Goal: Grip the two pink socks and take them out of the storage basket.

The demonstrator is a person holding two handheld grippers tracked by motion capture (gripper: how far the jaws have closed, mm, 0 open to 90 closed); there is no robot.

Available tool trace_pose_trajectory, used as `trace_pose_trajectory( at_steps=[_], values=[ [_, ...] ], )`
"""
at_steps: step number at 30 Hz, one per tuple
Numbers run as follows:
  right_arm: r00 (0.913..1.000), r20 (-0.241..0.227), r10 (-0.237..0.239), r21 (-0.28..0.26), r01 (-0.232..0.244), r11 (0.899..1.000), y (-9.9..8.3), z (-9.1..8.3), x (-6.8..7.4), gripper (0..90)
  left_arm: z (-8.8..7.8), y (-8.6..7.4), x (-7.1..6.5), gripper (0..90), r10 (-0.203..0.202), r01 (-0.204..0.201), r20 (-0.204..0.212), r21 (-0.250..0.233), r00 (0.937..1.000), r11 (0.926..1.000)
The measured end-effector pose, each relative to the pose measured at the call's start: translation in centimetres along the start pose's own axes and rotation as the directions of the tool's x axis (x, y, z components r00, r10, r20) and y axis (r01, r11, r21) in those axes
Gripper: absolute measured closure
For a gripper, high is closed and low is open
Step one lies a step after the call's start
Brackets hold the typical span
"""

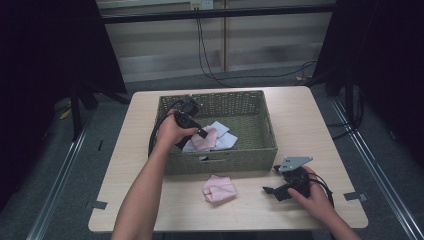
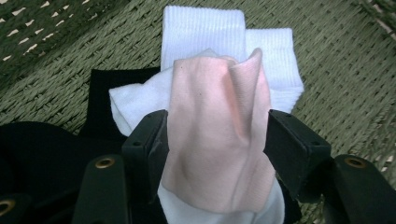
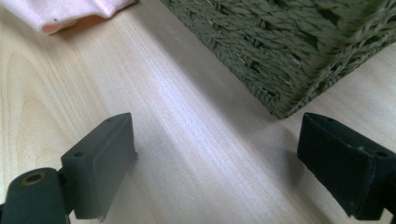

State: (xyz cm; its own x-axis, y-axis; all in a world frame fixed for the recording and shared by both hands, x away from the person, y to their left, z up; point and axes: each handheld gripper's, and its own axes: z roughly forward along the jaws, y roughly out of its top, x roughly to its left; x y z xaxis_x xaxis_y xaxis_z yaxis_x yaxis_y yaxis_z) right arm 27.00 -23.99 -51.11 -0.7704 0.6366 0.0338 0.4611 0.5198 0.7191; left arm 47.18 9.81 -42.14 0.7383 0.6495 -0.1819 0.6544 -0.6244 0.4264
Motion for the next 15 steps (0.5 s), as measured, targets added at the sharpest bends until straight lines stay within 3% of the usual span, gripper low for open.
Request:
trace_pose_trajectory(
  at_steps=[10,15],
  values=[
    [1.0,-0.001,-0.002,0.0,0.002,1.0,0.0,0.0,0.0,10.6,1.5,0.1,0.3,44.3,-0.011,0.011,0.001,0.035,0.9999,0.9993],
    [1.0,-0.003,-0.005,-0.001,0.005,1.0,0.0,0.0,0.0,10.6,1.6,0.1,0.3,56.0,-0.03,0.029,0.003,0.053,0.9996,0.9982]
  ],
)
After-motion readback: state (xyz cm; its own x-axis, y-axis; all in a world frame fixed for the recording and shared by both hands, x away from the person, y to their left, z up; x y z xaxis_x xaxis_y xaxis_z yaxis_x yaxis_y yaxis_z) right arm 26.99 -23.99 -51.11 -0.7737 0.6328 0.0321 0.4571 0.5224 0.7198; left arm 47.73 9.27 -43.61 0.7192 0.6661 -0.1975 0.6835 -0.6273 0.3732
